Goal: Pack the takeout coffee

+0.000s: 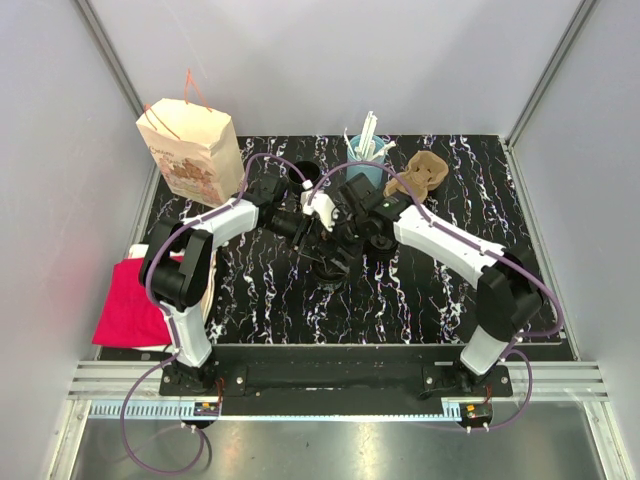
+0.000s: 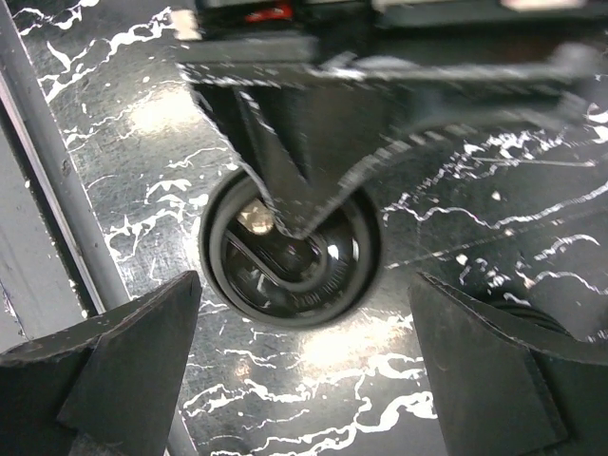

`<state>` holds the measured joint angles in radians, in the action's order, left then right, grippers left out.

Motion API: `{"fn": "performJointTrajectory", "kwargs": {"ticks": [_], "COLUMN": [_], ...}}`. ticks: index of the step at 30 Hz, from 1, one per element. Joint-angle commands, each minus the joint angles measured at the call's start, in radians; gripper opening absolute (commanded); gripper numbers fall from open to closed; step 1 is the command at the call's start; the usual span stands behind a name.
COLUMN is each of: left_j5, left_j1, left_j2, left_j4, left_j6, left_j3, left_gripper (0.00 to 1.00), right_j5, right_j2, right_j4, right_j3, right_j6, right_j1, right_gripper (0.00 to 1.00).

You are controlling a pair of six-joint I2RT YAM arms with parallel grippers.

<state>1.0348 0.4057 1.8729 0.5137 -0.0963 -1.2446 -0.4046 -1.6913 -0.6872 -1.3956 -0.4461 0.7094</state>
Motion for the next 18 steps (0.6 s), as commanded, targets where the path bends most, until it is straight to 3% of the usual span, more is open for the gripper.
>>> {"fn": "performJointTrajectory", "kwargs": {"ticks": [1,18], "left_j5": [-0.256,-0.256], "left_j1": [0.015,0.015], "left_j2": [0.071,0.072], "left_j4": [-0.009,-0.009], "left_j6": [-0.08,-0.08], "left_j3": [0.036,0.036], "left_gripper": [0.27,0.27], "right_j5": [0.015,0.081], "right_j2": [-0.021,-0.05], "right_j4": [0.025,0.074], "right_j3": [0.009,0.047], "right_j6": [-0.025,-0.011], "right_j1": [0.025,0.064], "right_gripper": [0.97,0.95]}}
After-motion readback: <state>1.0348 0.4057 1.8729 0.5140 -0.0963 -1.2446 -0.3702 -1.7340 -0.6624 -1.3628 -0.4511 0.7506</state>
